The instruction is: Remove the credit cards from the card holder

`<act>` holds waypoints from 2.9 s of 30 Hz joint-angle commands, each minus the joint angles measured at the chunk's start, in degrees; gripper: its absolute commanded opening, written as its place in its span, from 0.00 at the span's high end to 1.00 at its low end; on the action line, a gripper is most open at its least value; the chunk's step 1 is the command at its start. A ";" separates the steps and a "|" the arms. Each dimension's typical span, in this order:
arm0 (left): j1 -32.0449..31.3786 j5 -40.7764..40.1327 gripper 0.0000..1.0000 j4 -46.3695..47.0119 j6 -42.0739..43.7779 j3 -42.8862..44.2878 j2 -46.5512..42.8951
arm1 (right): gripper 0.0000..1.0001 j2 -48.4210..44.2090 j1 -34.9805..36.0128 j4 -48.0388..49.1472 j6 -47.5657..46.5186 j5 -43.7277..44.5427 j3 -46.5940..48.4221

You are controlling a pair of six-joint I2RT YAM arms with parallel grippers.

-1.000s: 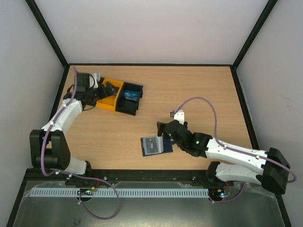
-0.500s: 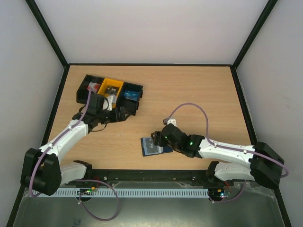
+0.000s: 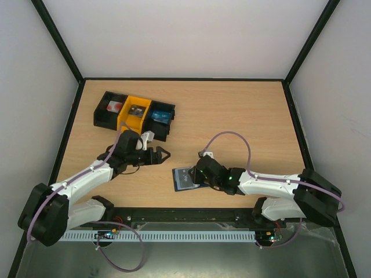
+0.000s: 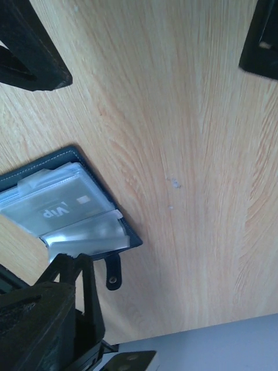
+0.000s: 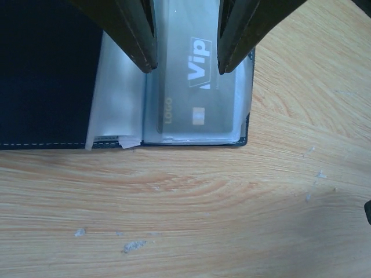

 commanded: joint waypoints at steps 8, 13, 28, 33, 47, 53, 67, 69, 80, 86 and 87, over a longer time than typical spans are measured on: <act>-5.82 1.38 0.18 15.57 -8.56 -4.54 3.08 | 0.75 5.37 0.07 2.94 -0.57 -1.45 -1.19; -7.58 0.21 0.22 17.80 -9.93 -5.67 4.01 | 0.77 6.83 0.06 6.02 -0.36 -4.63 -2.76; -9.98 0.84 0.39 24.16 -15.83 -8.55 6.17 | 0.86 6.94 0.05 8.17 -0.06 -5.02 -6.43; -10.56 0.57 0.44 25.53 -17.25 -8.84 7.15 | 0.91 6.15 0.05 11.61 1.62 -5.15 -8.90; -14.79 0.00 0.46 36.42 -22.88 -10.80 14.90 | 0.98 9.48 0.05 19.05 1.65 -6.78 -9.37; -13.38 -4.42 0.44 25.62 -19.35 -7.42 12.19 | 0.98 12.48 0.13 24.78 3.25 -9.23 -8.05; -14.44 -4.32 0.30 23.97 -23.24 -13.03 3.48 | 0.98 13.43 0.13 27.71 4.37 -10.04 -9.14; -14.71 -3.37 0.26 24.88 -23.94 -13.80 2.32 | 0.98 13.42 0.09 27.99 4.55 -9.93 -9.43; -15.38 -1.52 0.24 31.78 -27.41 -17.19 4.83 | 0.98 13.85 0.10 28.66 5.24 -9.84 -9.66; -15.38 -2.01 0.23 34.34 -26.14 -17.00 8.10 | 0.98 13.94 0.06 28.56 5.25 -9.93 -9.43; -15.38 -2.39 0.22 34.09 -25.58 -16.74 8.82 | 0.98 13.99 0.11 28.68 5.25 -10.05 -9.40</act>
